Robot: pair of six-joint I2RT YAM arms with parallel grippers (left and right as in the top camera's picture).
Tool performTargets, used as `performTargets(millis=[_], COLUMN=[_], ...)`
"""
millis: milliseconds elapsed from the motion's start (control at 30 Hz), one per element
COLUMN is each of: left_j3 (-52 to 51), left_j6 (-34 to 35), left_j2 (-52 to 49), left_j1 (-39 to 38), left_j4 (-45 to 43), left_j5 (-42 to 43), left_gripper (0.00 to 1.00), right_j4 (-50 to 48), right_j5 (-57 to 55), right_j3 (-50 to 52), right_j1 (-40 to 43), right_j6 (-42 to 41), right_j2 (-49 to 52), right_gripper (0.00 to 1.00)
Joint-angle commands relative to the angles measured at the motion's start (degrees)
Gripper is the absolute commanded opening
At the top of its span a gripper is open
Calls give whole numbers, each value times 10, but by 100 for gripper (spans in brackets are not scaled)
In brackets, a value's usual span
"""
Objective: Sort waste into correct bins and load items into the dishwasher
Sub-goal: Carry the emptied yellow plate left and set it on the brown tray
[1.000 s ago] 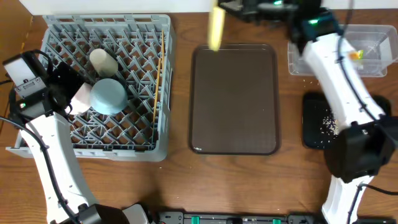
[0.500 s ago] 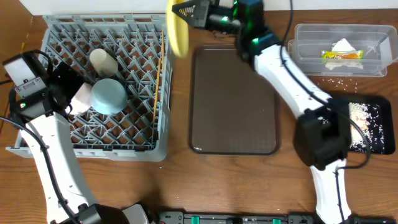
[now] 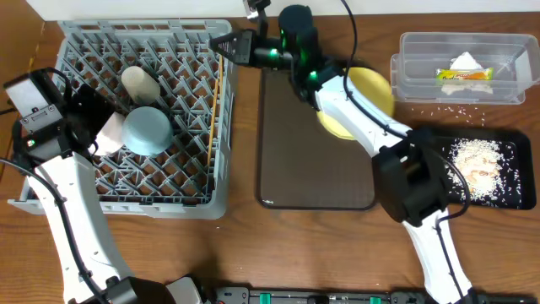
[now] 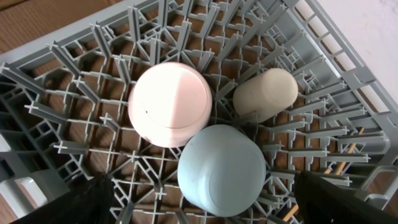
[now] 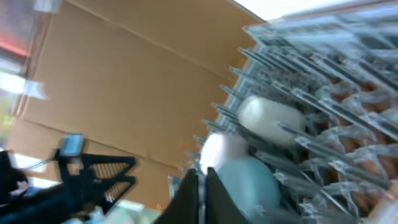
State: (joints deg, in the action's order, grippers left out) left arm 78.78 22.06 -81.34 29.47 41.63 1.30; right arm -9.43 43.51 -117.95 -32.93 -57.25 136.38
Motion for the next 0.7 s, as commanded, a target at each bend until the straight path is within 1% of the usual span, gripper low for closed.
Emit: performTargets(millis=[0, 33, 67, 133, 167, 233, 267, 367, 433, 533, 600, 667], left_j3=[3, 3, 3, 3, 3, 3, 3, 3, 3, 3, 3, 3], left_j6=[-3, -3, -3, -3, -3, -3, -3, -3, -3, -3, -3, -3], left_j2=[-3, -3, -3, -3, -3, -3, -3, -3, -3, -3, -3, -3], left_j1=[1, 1, 1, 1, 1, 1, 1, 1, 1, 1, 1, 1], left_j4=[0, 0, 0, 0, 0, 0, 0, 0, 0, 0, 0, 0], left_j5=[-5, -5, -5, -5, -5, -5, -5, -5, -5, -5, -5, -5], left_gripper=[94, 94, 94, 94, 94, 94, 94, 94, 94, 94, 94, 94], right_j4=[117, 169, 314, 437, 479, 565, 596, 672, 706, 753, 773, 780], right_j5=[-63, -96, -219, -339, -378, -450, -476, -545, -559, -548, -500, -435], right_j3=[-57, -73, -126, -184, -206, -251, -264, -278, -274, -268, -268, -268], right_j1=[17, 18, 18, 17, 17, 20, 22, 31, 38, 55, 73, 90], right_j6=[131, 162, 228, 267, 279, 288, 288, 288, 288, 288, 290, 312], right_j2=[-5, -5, -5, -5, -5, -5, -5, -5, -3, -3, -3, -3], right_gripper=[11, 13, 16, 24, 29, 34, 36, 46, 52, 57, 58, 58])
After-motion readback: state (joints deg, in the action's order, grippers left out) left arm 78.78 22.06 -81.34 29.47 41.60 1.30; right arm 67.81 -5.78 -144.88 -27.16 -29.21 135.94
